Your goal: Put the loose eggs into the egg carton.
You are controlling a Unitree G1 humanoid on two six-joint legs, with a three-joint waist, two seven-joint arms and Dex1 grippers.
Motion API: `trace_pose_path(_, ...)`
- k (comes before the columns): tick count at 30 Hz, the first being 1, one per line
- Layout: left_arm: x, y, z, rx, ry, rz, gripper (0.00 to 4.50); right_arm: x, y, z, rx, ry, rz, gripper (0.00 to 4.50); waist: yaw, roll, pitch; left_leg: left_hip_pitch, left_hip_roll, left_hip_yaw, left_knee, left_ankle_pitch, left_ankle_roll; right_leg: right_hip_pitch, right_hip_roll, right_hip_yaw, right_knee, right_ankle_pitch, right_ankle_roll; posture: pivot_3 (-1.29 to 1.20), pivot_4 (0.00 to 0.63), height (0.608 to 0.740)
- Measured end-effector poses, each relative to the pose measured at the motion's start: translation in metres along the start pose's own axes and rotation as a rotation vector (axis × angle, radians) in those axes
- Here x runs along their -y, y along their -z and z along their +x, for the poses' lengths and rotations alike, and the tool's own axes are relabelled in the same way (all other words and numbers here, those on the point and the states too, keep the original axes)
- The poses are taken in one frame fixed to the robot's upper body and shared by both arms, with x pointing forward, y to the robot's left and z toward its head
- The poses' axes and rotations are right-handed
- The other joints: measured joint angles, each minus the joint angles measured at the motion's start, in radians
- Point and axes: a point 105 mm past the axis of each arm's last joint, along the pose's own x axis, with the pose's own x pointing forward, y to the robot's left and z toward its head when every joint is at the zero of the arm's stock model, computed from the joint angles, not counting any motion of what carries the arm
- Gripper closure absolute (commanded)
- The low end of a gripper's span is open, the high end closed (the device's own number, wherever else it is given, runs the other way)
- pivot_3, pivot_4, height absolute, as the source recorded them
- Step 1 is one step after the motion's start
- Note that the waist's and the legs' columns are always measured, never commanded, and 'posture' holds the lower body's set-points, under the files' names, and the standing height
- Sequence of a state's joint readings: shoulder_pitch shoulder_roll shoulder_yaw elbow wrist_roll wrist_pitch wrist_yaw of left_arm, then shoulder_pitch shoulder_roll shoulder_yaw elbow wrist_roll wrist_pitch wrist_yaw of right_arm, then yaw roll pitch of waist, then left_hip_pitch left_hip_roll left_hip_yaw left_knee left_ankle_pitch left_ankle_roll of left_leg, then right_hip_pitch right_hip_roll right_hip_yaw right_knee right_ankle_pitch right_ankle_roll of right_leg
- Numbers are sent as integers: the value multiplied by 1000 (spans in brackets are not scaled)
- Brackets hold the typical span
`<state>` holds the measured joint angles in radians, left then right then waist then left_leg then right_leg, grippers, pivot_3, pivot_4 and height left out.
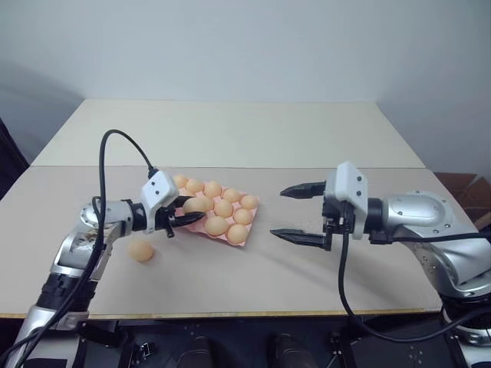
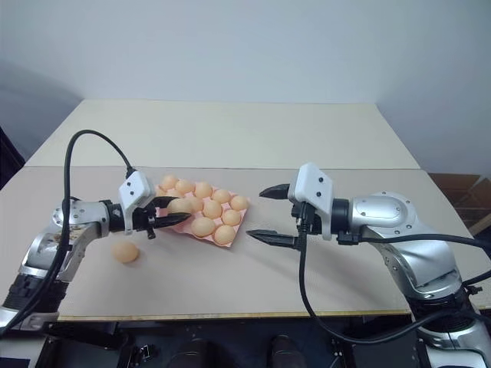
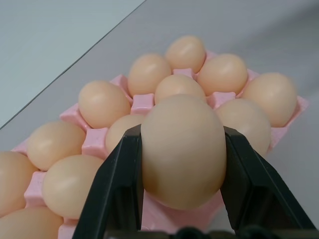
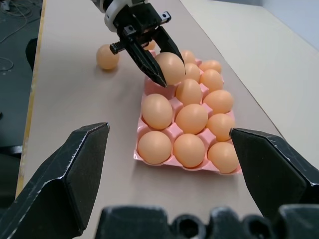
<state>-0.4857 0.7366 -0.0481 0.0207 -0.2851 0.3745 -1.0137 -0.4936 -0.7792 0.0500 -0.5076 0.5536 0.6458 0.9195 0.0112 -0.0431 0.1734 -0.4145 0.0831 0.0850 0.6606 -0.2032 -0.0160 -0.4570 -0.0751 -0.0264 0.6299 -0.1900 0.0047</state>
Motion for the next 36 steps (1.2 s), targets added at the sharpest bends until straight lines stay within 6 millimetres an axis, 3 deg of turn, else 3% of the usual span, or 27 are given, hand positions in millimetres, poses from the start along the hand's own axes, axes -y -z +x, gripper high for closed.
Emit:
trace_pose_path(6,0,0,-1,-16,21,10,148,0,-1,0,-1,11,-5,0,0,0,0,0,0,0,0,0,0,0,0,0,0,0,0,0,150,740)
trace_pose_path(7,0,0,-2,-15,18,10,30,0,-1,0,-1,12,-5,0,0,0,0,0,0,0,0,0,0,0,0,0,0,0,0,0,150,740)
trace_pose_path(12,-13,-3,-21,8,-48,3,30,8,-10,2,18,25,-26,0,-5,0,0,0,0,0,0,0,0,0,0,0,0,0,0,0,150,740)
trace_pose_path(19,-22,-15,-73,33,-149,24,30,11,-1,0,2,23,11,0,-7,0,0,0,0,0,0,0,0,0,0,0,-1,0,0,0,150,740)
trace_pose_path(28,14,-21,-152,40,-182,-93,30,13,14,-22,-21,21,51,0,-10,0,0,1,1,1,0,0,0,-1,-1,-1,-1,-4,-6,0,150,740)
trace_pose_path(31,32,-10,-168,44,-234,-152,30,12,23,-30,-35,25,90,0,-12,0,0,1,1,1,0,0,0,-1,-1,0,-1,-4,-6,0,150,740)
trace_pose_path(36,42,6,-185,28,-346,-209,30,9,29,-41,-26,45,129,0,-2,0,0,3,1,1,0,0,0,0,-1,-1,-1,-4,-6,0,150,740)
